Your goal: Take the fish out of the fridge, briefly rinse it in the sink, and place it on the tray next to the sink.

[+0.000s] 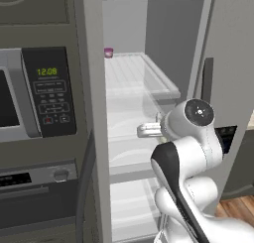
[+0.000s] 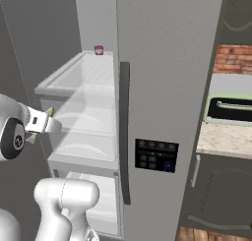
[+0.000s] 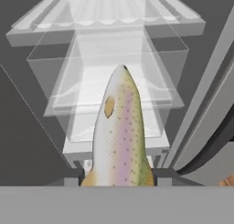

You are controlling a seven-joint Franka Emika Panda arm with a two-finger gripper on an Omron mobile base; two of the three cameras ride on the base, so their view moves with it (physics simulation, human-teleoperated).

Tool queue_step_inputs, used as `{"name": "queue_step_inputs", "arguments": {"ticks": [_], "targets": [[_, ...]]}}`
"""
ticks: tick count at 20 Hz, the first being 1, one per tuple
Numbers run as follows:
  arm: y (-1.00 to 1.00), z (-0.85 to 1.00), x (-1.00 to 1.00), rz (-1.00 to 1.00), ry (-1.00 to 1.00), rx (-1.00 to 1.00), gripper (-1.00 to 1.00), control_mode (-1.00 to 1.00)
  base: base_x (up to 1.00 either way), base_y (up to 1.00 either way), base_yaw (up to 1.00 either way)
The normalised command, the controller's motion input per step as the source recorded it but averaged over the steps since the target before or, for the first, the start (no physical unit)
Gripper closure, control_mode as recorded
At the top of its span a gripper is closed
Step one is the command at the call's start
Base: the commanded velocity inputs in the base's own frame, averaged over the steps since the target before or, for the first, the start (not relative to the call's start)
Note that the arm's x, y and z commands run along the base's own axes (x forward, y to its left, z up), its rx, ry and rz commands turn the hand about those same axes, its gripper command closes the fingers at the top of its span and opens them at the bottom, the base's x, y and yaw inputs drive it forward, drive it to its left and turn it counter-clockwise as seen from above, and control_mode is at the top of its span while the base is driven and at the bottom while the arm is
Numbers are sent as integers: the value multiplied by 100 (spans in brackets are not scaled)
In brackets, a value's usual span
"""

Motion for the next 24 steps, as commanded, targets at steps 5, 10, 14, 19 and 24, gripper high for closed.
{"name": "queue_step_inputs", "arguments": {"ticks": [5, 10, 14, 19, 24], "targets": [[0, -4, -26, 1, 1, 0, 100, -100, 0, 0, 0], [0, 0, 0, 0, 0, 0, 100, 100, -100, 0, 15], [0, 0, 0, 0, 0, 0, 100, 100, -100, 0, 45], [0, 0, 0, 0, 0, 0, 100, 100, -96, -13, 60], [0, 0, 0, 0, 0, 0, 100, 100, -85, -20, 69]]}}
